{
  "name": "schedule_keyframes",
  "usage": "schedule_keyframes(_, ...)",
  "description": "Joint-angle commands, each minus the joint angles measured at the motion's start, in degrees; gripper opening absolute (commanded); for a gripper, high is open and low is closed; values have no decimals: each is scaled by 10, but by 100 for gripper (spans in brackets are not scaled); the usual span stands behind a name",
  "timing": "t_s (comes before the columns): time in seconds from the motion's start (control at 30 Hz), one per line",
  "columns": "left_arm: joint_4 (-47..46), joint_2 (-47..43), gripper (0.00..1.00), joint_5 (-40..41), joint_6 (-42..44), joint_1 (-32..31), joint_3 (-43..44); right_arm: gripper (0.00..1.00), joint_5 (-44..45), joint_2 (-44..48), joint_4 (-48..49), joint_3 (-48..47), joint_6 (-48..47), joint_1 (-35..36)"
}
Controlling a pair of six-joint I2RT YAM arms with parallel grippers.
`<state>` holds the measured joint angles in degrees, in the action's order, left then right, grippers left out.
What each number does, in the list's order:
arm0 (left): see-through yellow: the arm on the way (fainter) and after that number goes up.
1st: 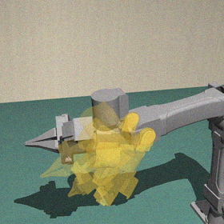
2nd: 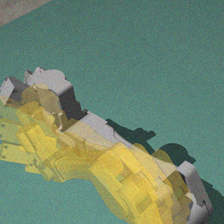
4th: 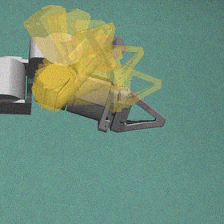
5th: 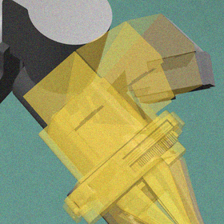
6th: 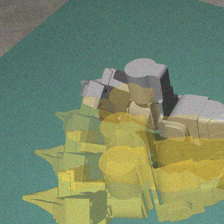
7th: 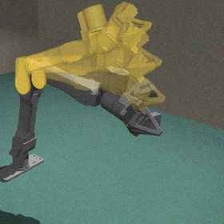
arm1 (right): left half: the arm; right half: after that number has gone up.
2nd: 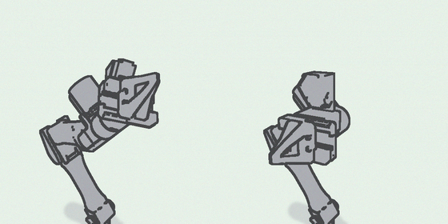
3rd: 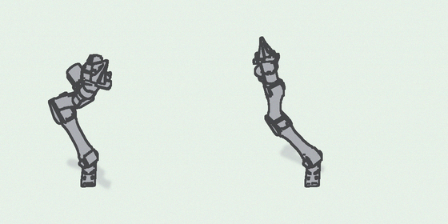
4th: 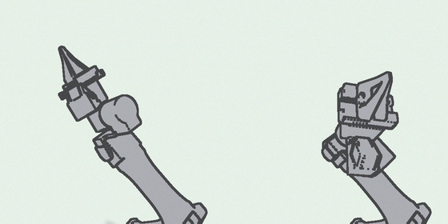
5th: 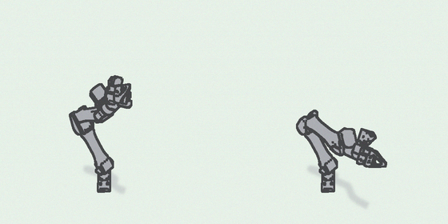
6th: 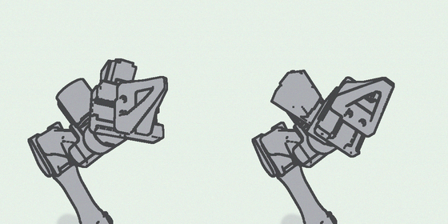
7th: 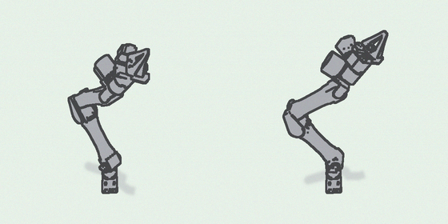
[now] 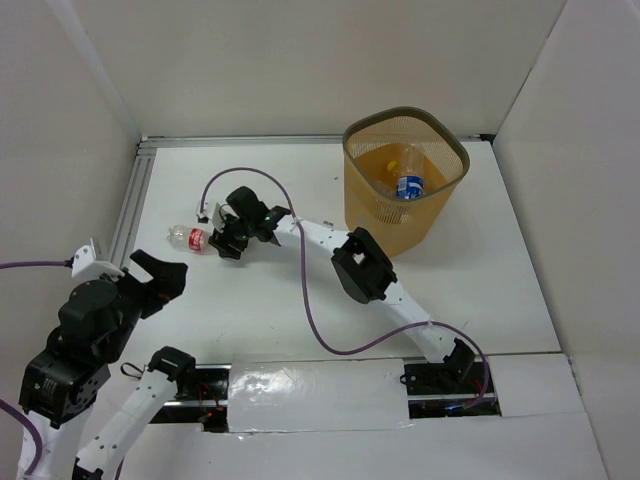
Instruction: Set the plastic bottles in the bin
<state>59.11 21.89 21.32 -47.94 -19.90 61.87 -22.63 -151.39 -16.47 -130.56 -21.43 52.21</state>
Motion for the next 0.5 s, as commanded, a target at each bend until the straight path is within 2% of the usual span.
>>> schedule_keyframes(0.0,-23,8,100,-9,21,4,-4,64,-59,-10,17,-10,-73,3)
schedule_keyframes(0.17,-29,8,100,-15,27,4,-10,49,-65,12,5,12,-124,15)
schedule_keyframes(0.2,-35,8,100,-15,27,4,-16,36,-65,17,5,12,-124,15)
schedule_keyframes(0.27,-40,8,100,-21,27,4,-22,26,-70,31,-1,19,-124,15)
schedule_keyframes(0.33,-47,3,100,-21,27,4,-29,10,-70,43,-15,19,-124,15)
schedule_keyframes(0.47,-59,-8,100,-33,27,4,-42,6,-80,95,-27,42,-88,2)
